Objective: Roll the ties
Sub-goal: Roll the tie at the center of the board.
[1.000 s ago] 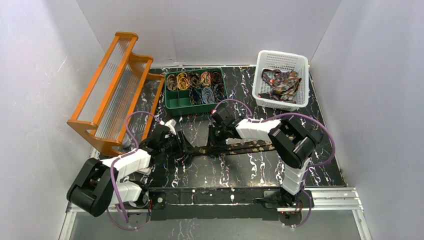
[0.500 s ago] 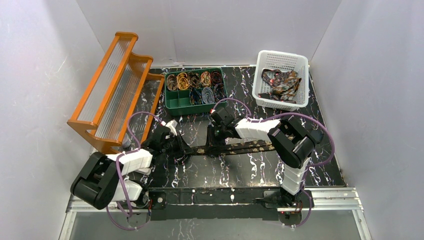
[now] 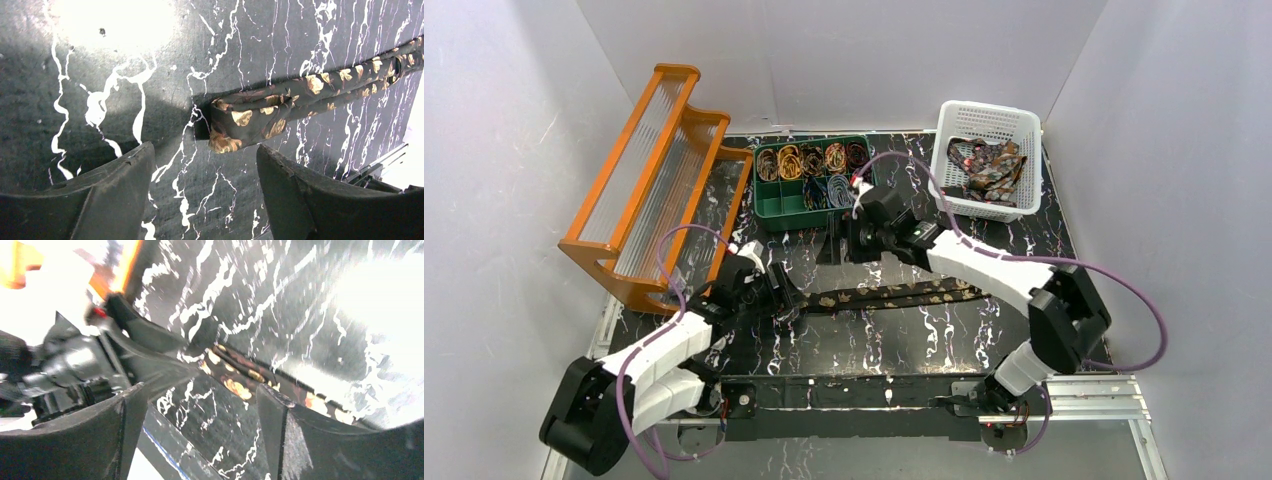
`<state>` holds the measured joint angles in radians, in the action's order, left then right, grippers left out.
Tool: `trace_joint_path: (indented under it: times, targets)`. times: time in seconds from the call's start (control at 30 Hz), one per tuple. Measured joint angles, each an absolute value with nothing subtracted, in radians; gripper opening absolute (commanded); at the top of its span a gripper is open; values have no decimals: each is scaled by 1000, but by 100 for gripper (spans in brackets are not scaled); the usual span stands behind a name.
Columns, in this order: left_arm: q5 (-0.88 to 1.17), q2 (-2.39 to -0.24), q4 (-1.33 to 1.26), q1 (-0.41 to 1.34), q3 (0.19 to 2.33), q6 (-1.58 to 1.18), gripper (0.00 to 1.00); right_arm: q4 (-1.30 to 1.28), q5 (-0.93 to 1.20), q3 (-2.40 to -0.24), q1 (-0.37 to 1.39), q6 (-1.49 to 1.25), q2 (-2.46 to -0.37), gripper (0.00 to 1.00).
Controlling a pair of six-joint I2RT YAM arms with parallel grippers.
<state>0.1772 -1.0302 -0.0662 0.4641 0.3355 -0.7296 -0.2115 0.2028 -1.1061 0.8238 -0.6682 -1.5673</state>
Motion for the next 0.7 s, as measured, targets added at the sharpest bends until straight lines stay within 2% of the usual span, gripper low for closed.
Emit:
trace_joint_path:
  times: [0.03,0.07,0.13,0.27,0.37,0.47,0.7]
  targets:
    - [171,-1013,-49,464,336,-732,75,-212,186,-1124,824,-648,-1546,97]
    - [164,-997,-32,464,336,-734,77,-207,168,-1139,824,-631,-1524,99]
    - [157,-970,-8,464,336,-735,81,-165,125,-1129,824,-611,-1465,99]
    - [143,-898,24,464,336,-731,86,-6,66,-977,810,-628,-1336,99]
    - [144,-860,36,464,336,-714,87,88,91,-891,791,-635,-1334,92]
    - [141,-850,57,464,336,-695,88,97,122,-886,792,-653,-1409,76]
    - [141,-855,67,464,336,-691,87,26,147,-885,867,-704,-1514,63]
